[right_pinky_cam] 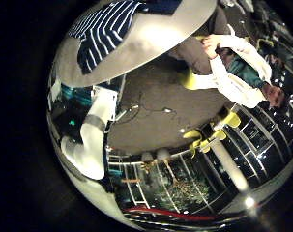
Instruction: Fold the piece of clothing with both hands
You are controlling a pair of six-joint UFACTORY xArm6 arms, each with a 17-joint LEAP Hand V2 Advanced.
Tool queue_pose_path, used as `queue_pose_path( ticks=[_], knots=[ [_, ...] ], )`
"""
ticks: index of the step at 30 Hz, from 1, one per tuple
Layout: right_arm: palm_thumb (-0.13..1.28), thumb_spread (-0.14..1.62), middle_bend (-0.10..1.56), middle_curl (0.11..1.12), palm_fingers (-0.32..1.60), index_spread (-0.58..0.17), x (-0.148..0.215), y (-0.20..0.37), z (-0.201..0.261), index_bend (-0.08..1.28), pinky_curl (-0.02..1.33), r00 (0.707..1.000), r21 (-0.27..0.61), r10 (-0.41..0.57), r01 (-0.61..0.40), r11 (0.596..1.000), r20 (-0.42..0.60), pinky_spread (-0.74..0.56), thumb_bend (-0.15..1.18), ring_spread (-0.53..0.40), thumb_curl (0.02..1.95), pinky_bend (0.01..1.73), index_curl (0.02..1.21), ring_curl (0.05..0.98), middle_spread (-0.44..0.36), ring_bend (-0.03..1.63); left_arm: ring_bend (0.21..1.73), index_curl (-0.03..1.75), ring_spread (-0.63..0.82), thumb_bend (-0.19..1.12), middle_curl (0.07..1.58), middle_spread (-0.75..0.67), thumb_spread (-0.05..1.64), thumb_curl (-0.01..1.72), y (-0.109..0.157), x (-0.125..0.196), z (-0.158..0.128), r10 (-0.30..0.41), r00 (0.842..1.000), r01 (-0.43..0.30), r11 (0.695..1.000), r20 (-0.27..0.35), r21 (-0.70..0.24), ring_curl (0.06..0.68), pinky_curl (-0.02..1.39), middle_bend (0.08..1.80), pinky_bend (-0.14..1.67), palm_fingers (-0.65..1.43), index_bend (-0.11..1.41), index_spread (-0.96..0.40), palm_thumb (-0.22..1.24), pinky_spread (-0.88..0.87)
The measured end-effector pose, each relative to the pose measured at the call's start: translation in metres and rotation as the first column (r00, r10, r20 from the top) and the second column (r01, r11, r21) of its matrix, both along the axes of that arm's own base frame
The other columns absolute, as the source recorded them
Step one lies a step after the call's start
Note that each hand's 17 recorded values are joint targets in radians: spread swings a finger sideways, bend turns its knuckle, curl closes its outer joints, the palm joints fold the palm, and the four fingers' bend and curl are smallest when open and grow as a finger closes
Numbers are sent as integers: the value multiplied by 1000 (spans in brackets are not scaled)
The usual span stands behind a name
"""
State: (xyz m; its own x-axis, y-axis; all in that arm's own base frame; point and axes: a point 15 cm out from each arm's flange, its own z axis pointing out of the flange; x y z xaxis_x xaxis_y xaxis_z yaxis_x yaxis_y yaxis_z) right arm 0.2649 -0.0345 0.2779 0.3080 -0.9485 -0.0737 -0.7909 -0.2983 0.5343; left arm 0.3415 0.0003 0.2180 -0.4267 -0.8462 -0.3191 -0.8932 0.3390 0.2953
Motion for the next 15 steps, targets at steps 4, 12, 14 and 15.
queue_pose_path(
  ticks=[4,12,14,15],
  knots=[
    [592,1212,315,392,254,-312,9,14,-46,156,252,996,9,86,-87,996,35,303,-12,11,328,448,304,209,-41,621,1338,1085,-473,-14,976,-591,1119,535,0,-2,0,0,1000,0,1000,0,0,513,629,918,1070,1019,424,-703,729,-658],
    [532,1099,267,371,95,-305,18,41,-85,152,259,986,9,164,-165,986,34,305,-29,119,337,448,285,185,22,505,1347,1219,-471,-15,1016,-608,1126,558,3,-3,-1,1,1000,-1,1000,-8,-5,518,646,909,1074,1011,370,-740,717,-658],
    [507,1079,256,367,60,-300,21,49,-91,145,265,982,-2,184,-184,983,40,305,-35,132,333,445,280,189,33,498,1345,1245,-470,-14,1021,-613,1126,562,7,-5,-3,5,1000,-5,1000,-14,-5,517,649,903,1073,1011,358,-744,715,-658],
    [498,1072,254,366,55,-299,22,51,-93,142,265,982,-5,187,-187,982,39,304,-34,136,331,443,275,192,37,499,1345,1256,-469,-14,1024,-615,1126,563,8,-7,-4,6,1000,-6,1000,-18,-5,517,650,901,1073,1009,348,-746,714,-658]
  ],
)
